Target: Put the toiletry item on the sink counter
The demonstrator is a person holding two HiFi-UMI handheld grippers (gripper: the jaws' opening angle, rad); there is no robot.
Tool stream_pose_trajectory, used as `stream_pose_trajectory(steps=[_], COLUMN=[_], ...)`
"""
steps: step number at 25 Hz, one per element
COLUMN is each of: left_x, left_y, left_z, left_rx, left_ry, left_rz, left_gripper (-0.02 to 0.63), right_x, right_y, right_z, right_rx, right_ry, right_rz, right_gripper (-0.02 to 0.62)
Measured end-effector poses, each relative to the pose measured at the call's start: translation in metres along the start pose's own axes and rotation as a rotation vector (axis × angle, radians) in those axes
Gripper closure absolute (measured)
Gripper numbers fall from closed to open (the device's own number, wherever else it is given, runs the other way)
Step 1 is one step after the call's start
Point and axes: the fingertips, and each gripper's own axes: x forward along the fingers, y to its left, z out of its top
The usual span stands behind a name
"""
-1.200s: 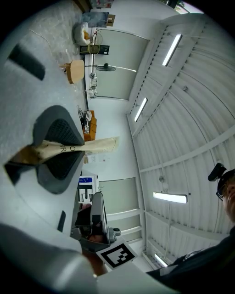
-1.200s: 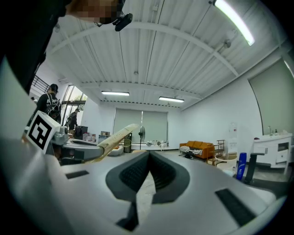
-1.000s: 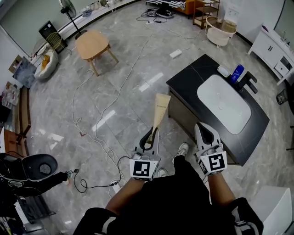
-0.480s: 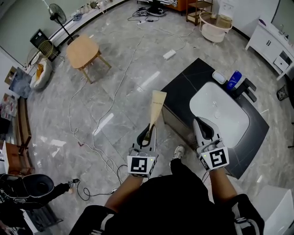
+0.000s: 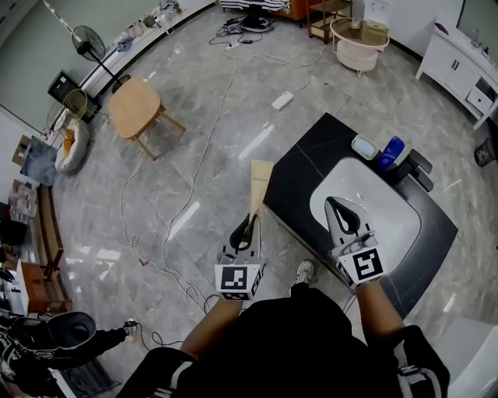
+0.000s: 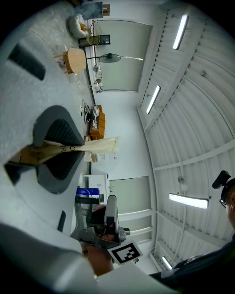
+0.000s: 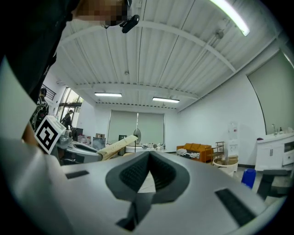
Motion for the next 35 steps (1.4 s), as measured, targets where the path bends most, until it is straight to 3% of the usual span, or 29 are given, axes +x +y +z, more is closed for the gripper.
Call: stream_pose_trajectory(steps=[9,20,26,35], left_x=[0.062,0.147,0.186,0.240], left_y=[-0.016,-0.026,-0.023,-0.025], left_z=[0.005,0.000,0.002,-0.024], left_rx=[0.033,0.073,0.128,0.144], left_ry=[0.018,0.045,0.061,0.137], left_rz=[-0.049,-0.188,-0.305,-0.449], left_gripper=[0.561,0.561,0.561,0.561], right_x=[0.013,0.024,0.048,0.061], right_y=[-0.036,-0.096,-0.102,-0.119], right_z=[-0.007,-0.017,-0.018,-0.024], right_rx=[0.017,0.043,0.026,0.033], right_ry=[-0.013,-0.004,0.025,0.081], right_rz=[-0.020,-0.192,-0.261,-0.414], right_gripper=[0.589,0.589,0.589,0.589])
